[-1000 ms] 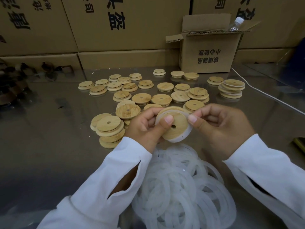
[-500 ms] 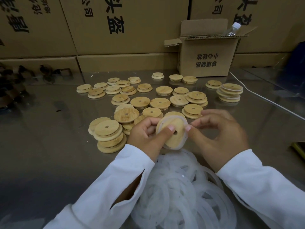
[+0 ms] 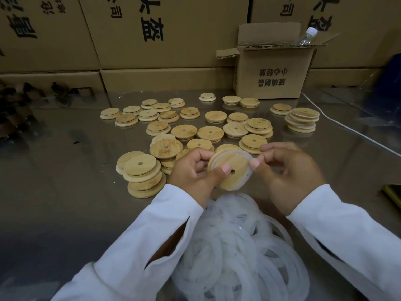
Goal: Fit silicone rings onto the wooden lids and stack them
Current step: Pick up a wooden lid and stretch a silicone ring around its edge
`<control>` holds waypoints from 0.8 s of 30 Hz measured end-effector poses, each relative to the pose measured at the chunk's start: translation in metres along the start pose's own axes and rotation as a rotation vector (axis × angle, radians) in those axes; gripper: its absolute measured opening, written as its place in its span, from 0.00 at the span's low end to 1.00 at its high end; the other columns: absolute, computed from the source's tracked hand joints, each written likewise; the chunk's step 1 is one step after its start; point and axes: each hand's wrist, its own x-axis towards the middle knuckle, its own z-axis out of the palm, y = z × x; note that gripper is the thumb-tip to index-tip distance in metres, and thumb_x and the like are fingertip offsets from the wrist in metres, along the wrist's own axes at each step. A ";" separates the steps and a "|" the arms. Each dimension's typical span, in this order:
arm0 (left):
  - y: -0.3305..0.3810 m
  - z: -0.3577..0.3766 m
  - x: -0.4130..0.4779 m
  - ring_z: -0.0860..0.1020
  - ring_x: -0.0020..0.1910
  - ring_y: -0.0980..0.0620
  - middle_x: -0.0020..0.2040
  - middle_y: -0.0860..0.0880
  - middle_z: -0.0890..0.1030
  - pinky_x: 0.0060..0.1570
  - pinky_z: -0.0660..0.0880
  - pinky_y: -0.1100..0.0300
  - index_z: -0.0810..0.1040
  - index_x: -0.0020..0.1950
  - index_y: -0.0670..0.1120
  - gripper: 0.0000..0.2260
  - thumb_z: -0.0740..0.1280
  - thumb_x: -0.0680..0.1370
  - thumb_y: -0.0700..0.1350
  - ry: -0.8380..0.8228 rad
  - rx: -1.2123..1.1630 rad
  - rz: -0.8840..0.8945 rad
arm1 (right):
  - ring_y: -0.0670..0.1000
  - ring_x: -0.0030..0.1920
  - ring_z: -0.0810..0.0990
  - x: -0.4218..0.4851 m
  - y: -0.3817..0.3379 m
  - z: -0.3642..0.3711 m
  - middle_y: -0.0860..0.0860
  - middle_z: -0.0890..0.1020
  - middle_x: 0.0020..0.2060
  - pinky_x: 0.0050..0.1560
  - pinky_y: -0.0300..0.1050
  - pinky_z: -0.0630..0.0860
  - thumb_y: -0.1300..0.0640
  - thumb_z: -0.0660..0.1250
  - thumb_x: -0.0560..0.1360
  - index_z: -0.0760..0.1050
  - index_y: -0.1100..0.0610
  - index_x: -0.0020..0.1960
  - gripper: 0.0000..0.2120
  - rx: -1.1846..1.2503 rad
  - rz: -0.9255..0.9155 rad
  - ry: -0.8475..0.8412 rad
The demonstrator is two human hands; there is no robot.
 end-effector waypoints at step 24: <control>-0.006 0.001 0.002 0.82 0.42 0.45 0.39 0.45 0.84 0.48 0.78 0.46 0.78 0.43 0.45 0.07 0.70 0.69 0.35 0.100 -0.136 -0.085 | 0.45 0.42 0.79 -0.004 0.002 0.006 0.42 0.81 0.38 0.48 0.44 0.76 0.54 0.71 0.68 0.77 0.48 0.35 0.05 0.112 0.031 -0.015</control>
